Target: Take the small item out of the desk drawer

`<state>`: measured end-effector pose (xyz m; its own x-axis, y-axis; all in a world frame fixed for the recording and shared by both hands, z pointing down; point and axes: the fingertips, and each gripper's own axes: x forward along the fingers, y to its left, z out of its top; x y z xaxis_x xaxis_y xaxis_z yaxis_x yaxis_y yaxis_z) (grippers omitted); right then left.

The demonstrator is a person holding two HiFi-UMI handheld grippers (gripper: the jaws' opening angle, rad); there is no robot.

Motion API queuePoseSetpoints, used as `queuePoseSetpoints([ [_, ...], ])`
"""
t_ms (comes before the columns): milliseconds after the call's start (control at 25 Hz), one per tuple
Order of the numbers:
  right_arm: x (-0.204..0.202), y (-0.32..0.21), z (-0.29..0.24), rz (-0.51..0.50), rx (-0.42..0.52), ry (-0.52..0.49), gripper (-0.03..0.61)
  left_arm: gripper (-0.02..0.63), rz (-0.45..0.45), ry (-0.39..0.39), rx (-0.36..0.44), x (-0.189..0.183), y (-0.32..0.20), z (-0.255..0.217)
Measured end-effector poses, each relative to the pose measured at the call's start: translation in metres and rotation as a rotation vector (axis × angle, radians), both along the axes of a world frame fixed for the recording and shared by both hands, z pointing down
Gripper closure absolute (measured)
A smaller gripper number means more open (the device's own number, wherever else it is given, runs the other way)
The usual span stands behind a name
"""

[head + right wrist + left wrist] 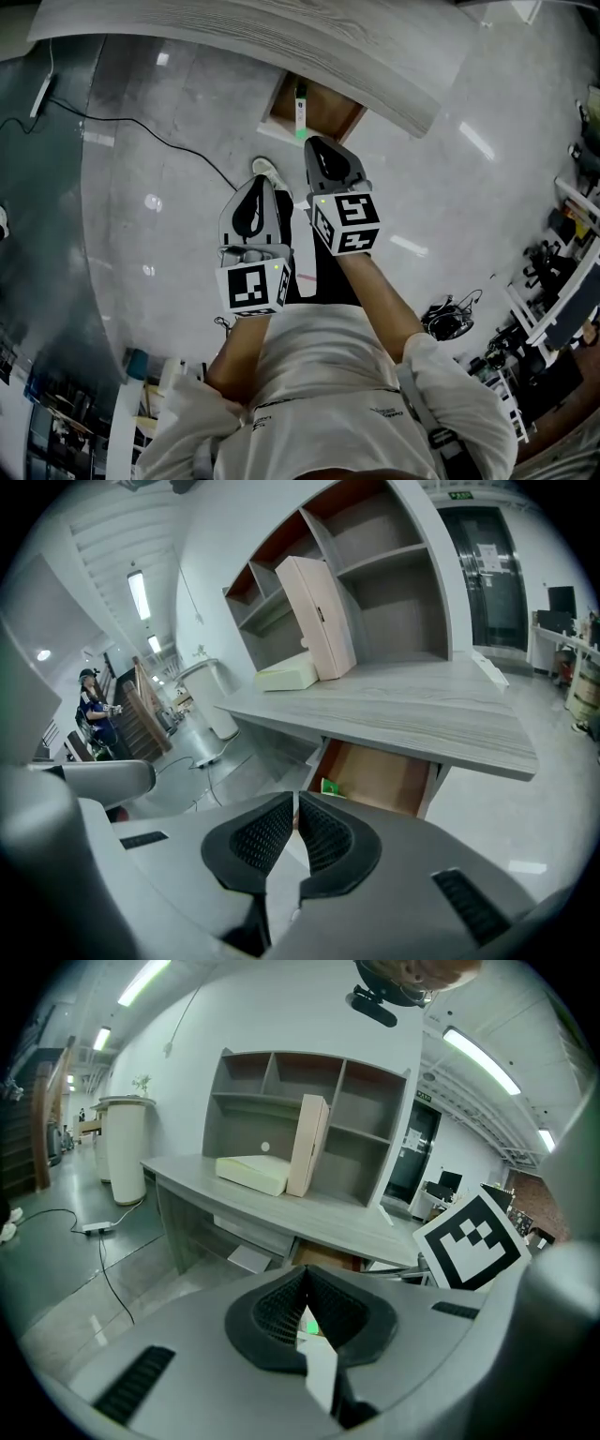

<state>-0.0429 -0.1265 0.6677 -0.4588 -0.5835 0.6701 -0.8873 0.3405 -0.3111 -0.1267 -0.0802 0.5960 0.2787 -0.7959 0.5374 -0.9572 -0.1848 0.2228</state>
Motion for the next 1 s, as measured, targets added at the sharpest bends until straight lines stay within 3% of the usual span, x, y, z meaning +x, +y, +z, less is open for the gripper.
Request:
queuePoseSetpoints([
  [680, 0.0, -0.022, 0.081, 0.051, -0.113, 0.088, 0.419, 0.597, -0.041, -0.003, -0.073, -0.02, 0.006, 0.053],
  [1000, -0.005, -0.023, 0.112, 0.068, -0.17, 0.128, 0.396, 0.597, -0.045, -0.021, -0.085, -0.029, 0.015, 0.064],
])
